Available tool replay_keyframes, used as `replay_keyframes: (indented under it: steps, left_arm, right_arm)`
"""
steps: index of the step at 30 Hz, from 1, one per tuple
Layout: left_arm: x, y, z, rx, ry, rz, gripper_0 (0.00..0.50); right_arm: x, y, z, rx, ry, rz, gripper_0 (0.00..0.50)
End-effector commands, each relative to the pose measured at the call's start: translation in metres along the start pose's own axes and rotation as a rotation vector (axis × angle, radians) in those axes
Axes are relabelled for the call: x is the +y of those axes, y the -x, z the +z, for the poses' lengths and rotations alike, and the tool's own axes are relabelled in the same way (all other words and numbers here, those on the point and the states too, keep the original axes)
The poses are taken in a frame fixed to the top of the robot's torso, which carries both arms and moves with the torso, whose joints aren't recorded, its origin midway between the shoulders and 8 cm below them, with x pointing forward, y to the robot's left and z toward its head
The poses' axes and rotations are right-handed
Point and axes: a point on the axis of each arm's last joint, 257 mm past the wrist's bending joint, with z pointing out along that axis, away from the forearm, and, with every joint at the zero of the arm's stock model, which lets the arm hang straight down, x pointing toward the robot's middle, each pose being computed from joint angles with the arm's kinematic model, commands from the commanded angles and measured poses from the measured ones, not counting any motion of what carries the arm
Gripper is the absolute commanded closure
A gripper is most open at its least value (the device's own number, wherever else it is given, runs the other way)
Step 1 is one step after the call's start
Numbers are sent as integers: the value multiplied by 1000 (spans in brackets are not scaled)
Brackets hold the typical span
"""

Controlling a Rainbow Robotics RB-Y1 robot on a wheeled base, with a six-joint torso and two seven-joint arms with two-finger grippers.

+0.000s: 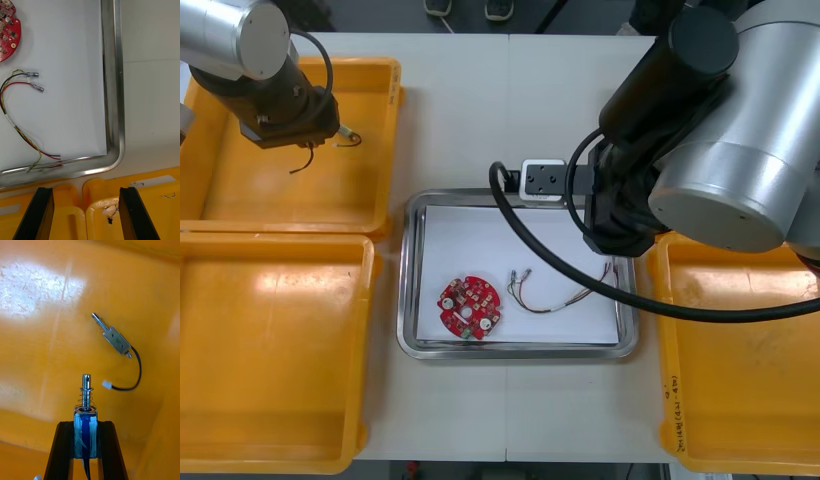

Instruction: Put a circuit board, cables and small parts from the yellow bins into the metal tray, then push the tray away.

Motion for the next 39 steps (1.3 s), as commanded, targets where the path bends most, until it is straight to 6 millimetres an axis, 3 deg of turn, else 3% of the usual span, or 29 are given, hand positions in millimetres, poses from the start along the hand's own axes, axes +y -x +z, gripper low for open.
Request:
replay_keyframes:
  steps: [1,8,17,26,33,39]
  left_arm:
    - [8,-5,-31,-16,6,76,500]
    - [-28,-43,-61,-6,-68,119,500]
    - [-82,-96,-80,12,-132,168,500]
    - [-128,-140,-73,30,-176,201,500]
    - [-153,-156,-57,39,-205,230,500]
    - [-167,-162,-41,45,-215,245,500]
  right_arm:
    - [-40,-24,-19,12,-84,127,0]
    - [-78,-67,-23,17,-89,359,0]
    - [-120,-115,-34,12,-117,588,0]
    - [-138,-166,-28,63,-119,773,0]
    - [-138,-195,-12,132,-110,872,0]
    - [-138,-206,-1,147,-96,959,0]
